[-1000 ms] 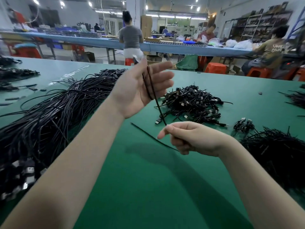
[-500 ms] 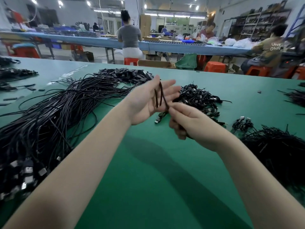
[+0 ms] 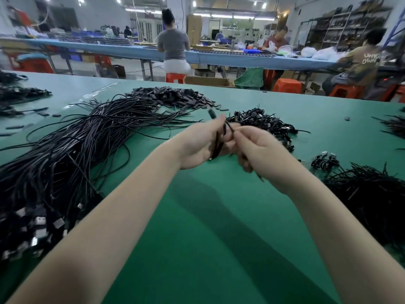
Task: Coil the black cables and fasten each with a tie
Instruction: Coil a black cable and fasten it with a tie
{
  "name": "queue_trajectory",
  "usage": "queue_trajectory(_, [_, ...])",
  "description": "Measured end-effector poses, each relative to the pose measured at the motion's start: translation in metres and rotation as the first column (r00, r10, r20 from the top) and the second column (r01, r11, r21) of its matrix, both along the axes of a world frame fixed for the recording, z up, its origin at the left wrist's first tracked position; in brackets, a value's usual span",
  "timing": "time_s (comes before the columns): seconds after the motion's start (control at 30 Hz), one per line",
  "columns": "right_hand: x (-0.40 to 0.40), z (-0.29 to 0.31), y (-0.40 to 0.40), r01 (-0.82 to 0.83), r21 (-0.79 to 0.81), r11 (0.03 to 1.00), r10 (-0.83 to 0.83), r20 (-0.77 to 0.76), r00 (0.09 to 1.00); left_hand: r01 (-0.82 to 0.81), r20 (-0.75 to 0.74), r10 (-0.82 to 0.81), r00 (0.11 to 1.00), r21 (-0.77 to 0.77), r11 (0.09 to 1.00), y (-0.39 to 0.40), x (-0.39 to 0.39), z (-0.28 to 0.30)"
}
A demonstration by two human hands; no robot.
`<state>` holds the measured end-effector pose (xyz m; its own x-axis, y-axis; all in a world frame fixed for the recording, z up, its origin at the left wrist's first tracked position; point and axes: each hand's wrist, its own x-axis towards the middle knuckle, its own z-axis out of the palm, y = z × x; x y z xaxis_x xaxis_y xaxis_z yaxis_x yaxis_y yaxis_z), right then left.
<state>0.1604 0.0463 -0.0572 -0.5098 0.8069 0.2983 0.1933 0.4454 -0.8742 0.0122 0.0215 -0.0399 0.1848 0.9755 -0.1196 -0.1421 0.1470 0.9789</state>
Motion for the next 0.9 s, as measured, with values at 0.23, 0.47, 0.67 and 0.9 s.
queue_trajectory(0.23, [0.008,-0.023,0.007,-0.034,-0.222,0.975,0.045,0.042,0.998,-0.108,0.413,0.043,0.910,0.135,0.985,-0.001,-0.009,0.010])
queue_trajectory(0.47, [0.007,-0.019,0.011,-0.220,-0.527,0.821,0.077,-0.280,0.957,0.149,0.391,-0.152,0.908,0.038,0.988,-0.004,-0.001,0.001])
queue_trajectory(0.67, [0.005,-0.026,0.010,-0.151,-0.466,0.872,0.044,-0.233,0.971,0.123,0.094,-0.119,0.988,-0.032,0.992,-0.005,0.002,0.002])
queue_trajectory(0.9, [-0.002,-0.032,0.009,-0.065,-0.350,0.935,-0.014,-0.218,0.976,-0.022,-0.469,0.028,0.883,0.018,1.000,-0.008,-0.004,0.010])
